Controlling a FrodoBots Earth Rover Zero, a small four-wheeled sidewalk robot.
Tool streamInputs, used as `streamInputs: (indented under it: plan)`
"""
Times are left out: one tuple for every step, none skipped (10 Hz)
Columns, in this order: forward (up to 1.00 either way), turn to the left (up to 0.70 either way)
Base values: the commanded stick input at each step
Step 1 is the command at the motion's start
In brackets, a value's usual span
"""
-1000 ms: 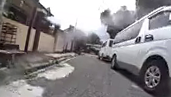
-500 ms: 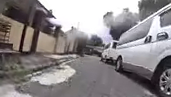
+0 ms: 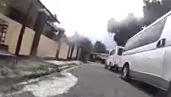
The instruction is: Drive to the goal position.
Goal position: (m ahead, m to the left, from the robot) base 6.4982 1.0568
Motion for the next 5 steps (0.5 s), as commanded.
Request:
streamInputs:
  plan:
    - [0.7, -0.31]
    - [0.7, -0.27]
    - [0.7, -0.23]
    - [0.7, -0.19]
    - [0.7, -0.15]
